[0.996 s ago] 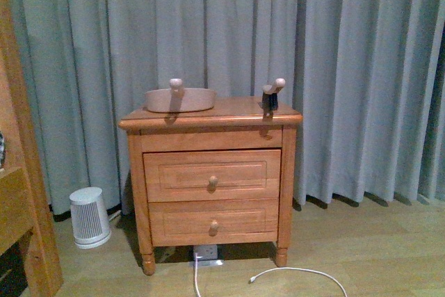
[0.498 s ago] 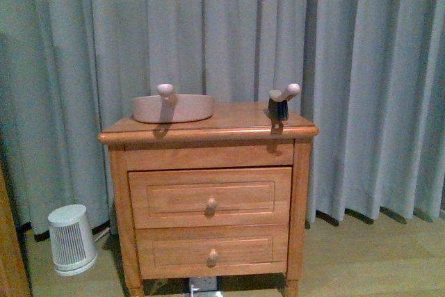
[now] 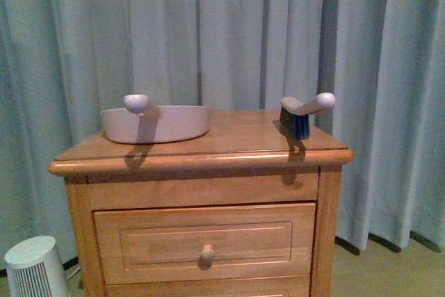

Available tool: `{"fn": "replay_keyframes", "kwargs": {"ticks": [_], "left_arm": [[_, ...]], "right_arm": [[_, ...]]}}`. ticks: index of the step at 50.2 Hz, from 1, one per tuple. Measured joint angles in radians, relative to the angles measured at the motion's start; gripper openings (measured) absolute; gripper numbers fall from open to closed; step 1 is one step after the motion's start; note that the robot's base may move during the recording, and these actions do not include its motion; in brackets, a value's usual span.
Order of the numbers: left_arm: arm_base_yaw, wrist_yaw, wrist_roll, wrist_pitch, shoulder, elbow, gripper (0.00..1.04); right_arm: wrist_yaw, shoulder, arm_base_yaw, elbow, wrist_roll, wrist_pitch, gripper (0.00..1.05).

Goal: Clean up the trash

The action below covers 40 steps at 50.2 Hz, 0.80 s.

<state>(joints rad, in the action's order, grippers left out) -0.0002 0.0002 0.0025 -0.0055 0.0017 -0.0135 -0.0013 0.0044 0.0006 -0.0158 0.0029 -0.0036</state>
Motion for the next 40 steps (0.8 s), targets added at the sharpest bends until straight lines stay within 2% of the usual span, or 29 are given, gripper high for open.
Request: {"fn": "replay_keyframes", "kwargs": {"ticks": [40], "left_arm": [[0.0,0.0,0.0,0.0,0.0,0.0,0.97]], "right_arm": [[0.001,0.0,0.0,0.0,0.0,0.0,0.97]]}}
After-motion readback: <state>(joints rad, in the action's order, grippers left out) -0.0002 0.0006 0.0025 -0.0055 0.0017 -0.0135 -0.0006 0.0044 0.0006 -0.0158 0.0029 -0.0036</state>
